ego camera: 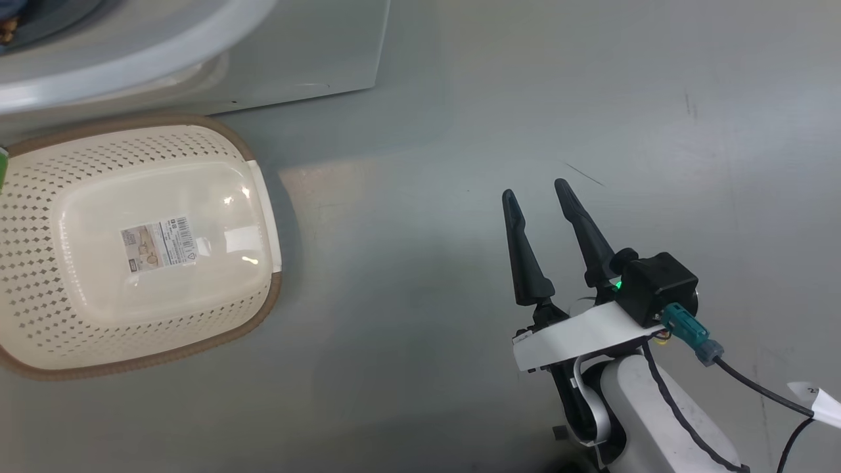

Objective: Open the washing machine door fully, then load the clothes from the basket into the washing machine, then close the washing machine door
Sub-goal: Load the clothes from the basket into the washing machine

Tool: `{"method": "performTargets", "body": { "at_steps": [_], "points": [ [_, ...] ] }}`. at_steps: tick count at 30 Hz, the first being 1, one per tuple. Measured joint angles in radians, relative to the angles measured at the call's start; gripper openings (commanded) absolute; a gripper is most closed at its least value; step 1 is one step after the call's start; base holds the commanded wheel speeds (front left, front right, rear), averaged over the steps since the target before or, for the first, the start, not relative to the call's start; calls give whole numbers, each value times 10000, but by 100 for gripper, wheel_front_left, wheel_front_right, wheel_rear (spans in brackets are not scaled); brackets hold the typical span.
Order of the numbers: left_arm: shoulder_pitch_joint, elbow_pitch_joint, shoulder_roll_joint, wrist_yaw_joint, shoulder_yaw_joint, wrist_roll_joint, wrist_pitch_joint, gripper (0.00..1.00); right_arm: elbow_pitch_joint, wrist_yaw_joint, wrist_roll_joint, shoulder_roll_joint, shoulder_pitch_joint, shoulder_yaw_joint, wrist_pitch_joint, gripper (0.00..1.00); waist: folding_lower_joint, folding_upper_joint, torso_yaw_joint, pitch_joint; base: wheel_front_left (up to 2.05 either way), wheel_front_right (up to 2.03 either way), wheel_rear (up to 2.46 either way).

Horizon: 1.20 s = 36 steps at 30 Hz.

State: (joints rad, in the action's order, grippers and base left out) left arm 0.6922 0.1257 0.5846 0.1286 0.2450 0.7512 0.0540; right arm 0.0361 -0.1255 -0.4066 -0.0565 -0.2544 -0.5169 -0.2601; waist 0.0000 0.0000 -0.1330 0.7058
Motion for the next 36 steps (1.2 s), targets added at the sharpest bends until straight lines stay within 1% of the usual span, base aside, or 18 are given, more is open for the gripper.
{"method": "performTargets", "body": {
  "at_steps": [5, 13, 19, 27, 28, 29, 30, 31, 36],
  "points": [
    [501, 399, 12, 0, 349, 535, 913, 100, -21, 0, -42, 0, 1, 23, 0, 100, 0, 0, -104, 72, 0, 0, 0],
    [1107, 1177, 286, 0, 713, 543, 2316, 100, -17, 0, -67, 2, 20, 6, 0, 100, 0, 0, -159, 85, 0, 0, 0],
    [1360, 1459, 211, 0, 1018, 957, 3225, 100, 0, 0, -69, 2, 22, -46, 0, 100, 0, 0, -177, 58, 0, 0, 0],
    [1708, 1910, 82, -38, 1007, 1254, 4033, 100, 27, 0, -90, 2, 45, -104, 0, 100, 0, 0, -209, 18, 0, 0, 0],
    [1746, 1954, 67, -73, 1012, 1266, 4080, 87, 27, 0, -100, 2, 59, -107, 0, 100, 0, 0, -216, 16, 0, 0, 0],
    [1766, 1988, 67, -105, 1014, 1266, 4159, 79, 27, 0, -100, 2, 81, -107, 0, 100, 0, 0, -222, 16, 0, 0, 0],
    [1779, 2010, 63, -117, 1007, 1266, 4171, 24, 29, 0, -100, 2, 96, -105, 0, 100, 0, 0, -227, 20, 0, 0, 0],
    [1799, 2033, 61, -130, 1005, 1266, 4172, 0, 27, 0, -102, 2, 105, -105, 0, 100, 0, 0, -231, 25, 0, 0, 0],
    [1981, 2192, -21, -249, 826, 1266, 4105, 0, 25, 0, -102, 4, 122, -104, 0, 100, 0, 0, -234, 80, 0, 0, 0]
  ]
}}
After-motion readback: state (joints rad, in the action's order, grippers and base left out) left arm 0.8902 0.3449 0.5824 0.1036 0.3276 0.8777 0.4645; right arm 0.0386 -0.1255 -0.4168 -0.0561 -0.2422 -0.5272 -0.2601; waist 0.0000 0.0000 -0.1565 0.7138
